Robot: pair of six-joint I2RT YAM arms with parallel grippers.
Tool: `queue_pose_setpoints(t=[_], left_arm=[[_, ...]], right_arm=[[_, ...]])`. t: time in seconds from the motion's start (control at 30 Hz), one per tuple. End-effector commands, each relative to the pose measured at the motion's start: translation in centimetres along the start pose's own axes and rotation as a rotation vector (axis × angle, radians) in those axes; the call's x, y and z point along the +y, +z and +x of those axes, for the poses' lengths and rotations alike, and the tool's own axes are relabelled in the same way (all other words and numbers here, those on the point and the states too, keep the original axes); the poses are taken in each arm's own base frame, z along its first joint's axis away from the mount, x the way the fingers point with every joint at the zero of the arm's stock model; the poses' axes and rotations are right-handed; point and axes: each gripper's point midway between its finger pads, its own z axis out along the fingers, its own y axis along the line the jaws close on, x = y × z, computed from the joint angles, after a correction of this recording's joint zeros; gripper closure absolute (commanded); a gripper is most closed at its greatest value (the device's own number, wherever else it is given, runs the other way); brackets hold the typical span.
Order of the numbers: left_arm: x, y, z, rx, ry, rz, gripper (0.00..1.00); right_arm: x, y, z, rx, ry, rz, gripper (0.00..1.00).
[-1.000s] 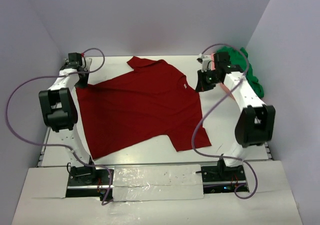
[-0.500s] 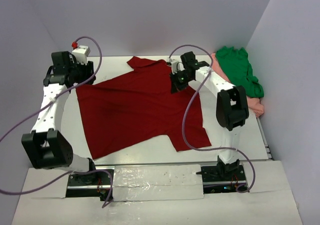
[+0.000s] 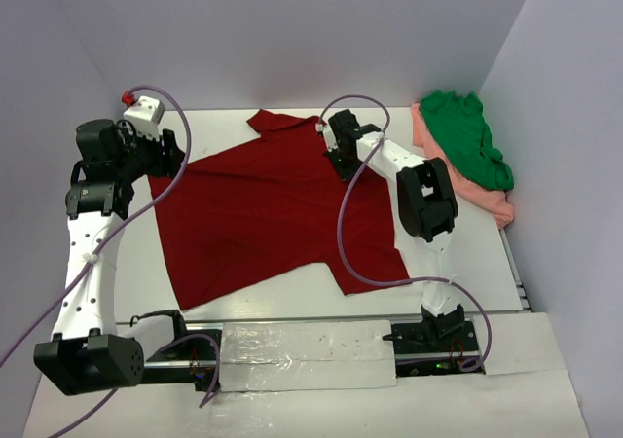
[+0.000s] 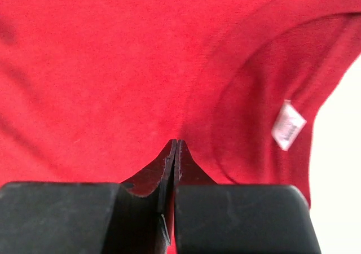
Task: Fold and stack the t-shirts
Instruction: Flatten out the tshirt
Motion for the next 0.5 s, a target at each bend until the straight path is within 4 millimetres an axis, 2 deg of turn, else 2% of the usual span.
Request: queue_pose_setpoints(t=[0.0,0.17,0.27,0.47], left_arm=[[-0.4,-0.7,-0.9,-0.057,-0.002,-0.003,0.38],[-0.7,-1.9,-0.9,-0.057,-0.009,-0.014,0.38],[-0.8,-2.6,-0.9,-0.056,-0.010,-0.025,0.38],[-0.8,-3.2,-0.4,-0.044,-0.003,-0.038,0.38]], right_arm=[[-3.0,-0.6,-1.5,-0.015,-0.015,0.198,1.00],[-6.2,-0.7,-0.3,0.049,-0.059,0.375,1.00],[-7.3,-0.9,0.5,0.085,-0.085,0.434,1.00],[-9.1,-1.0,1.5,0.122,-0.064,0.433,1.00]])
